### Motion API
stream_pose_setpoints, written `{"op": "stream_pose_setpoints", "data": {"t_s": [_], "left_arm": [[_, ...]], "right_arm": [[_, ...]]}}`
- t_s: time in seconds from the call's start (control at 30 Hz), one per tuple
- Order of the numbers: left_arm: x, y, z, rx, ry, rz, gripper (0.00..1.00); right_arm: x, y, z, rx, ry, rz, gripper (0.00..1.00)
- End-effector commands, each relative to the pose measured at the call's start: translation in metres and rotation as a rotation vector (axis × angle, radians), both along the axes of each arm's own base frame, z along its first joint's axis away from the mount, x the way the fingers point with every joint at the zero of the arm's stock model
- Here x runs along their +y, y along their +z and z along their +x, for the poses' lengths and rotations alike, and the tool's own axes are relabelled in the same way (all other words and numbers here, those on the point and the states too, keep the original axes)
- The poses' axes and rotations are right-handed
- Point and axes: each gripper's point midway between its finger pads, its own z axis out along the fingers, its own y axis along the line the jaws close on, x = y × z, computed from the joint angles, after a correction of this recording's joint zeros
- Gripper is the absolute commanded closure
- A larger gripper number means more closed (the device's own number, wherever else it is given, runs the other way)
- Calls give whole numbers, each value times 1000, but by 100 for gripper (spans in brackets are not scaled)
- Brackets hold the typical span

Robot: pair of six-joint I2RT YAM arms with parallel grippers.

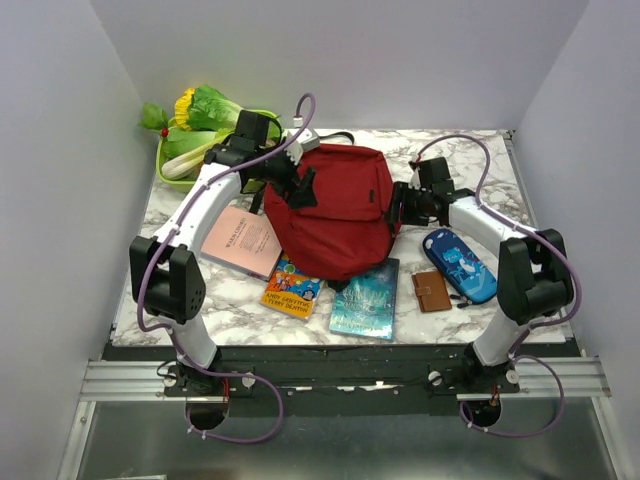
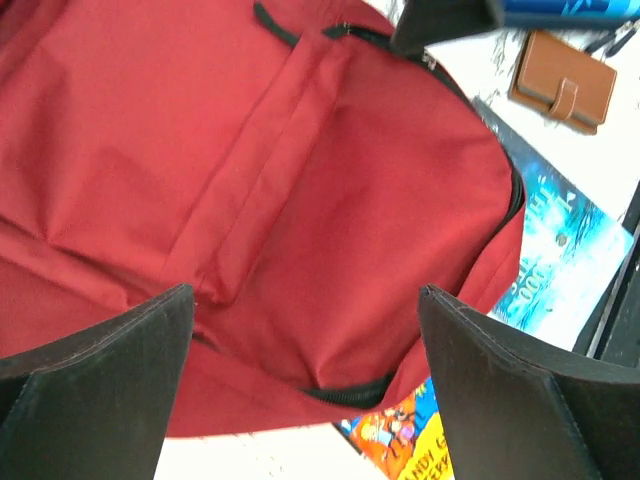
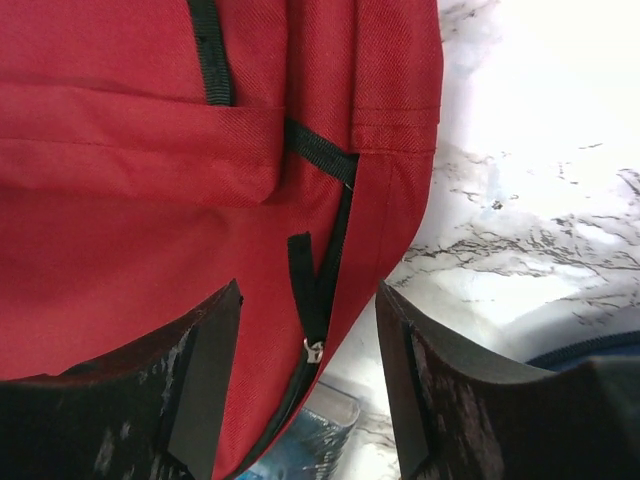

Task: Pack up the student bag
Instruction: Unzip the student bag at the center of the board.

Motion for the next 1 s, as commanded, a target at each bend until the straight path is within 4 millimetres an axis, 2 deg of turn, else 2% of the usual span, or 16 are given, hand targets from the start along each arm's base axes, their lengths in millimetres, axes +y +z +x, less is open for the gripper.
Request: {"op": "stream_pose_setpoints", "data": {"t_s": [0.0,0.07,0.2,0.3,0.33,0.37,0.43,0.47,0.53,0.57,0.63,0.67,0.83,0.87,0.9,0.97], "left_arm": [[-19,24,35,-87,66,-70,1],[-21,23,43,-92,69,-75,1],[-24,20,47,-92,79,-93,1],[-27,10,53,-78,99,-92,1],[-32,9,54,-81,96,-93,1],[-35,2,57,-68,93,-92,1],[-43,4,64,-88,93,-109,2],[-52,-5,66,-68,89,-111,2],[-65,2,73,-95,70,-136,2],[-76,-4,72,-87,52,-144,2],[-88,-5,76,-100,43,-168,3],[-94,-12,78,-92,42,-169,3],[-122,-21,78,-21,82,-256,15],[-127,-28,77,-3,67,-262,12],[-130,-30,75,3,56,-268,1],[-141,-33,68,42,29,-303,1]], "right_arm": [[9,-29,-3,29,52,-7,36],[9,-41,-5,54,54,-18,37],[12,-50,-8,76,61,-8,44],[17,-44,-9,66,79,14,66],[19,-34,-9,42,86,22,74],[19,-30,-11,34,90,24,89],[18,-14,-19,1,102,31,99],[19,-8,-24,-14,110,32,99],[15,-9,-41,-5,121,27,99],[14,4,-46,-40,130,31,99],[9,-2,-64,-22,141,20,99],[8,4,-69,-38,141,19,99],[-2,-6,-92,5,155,-14,99],[-3,-9,-94,17,157,-18,99],[-3,-12,-97,28,161,-18,99],[-3,-15,-100,41,165,-14,99]]}}
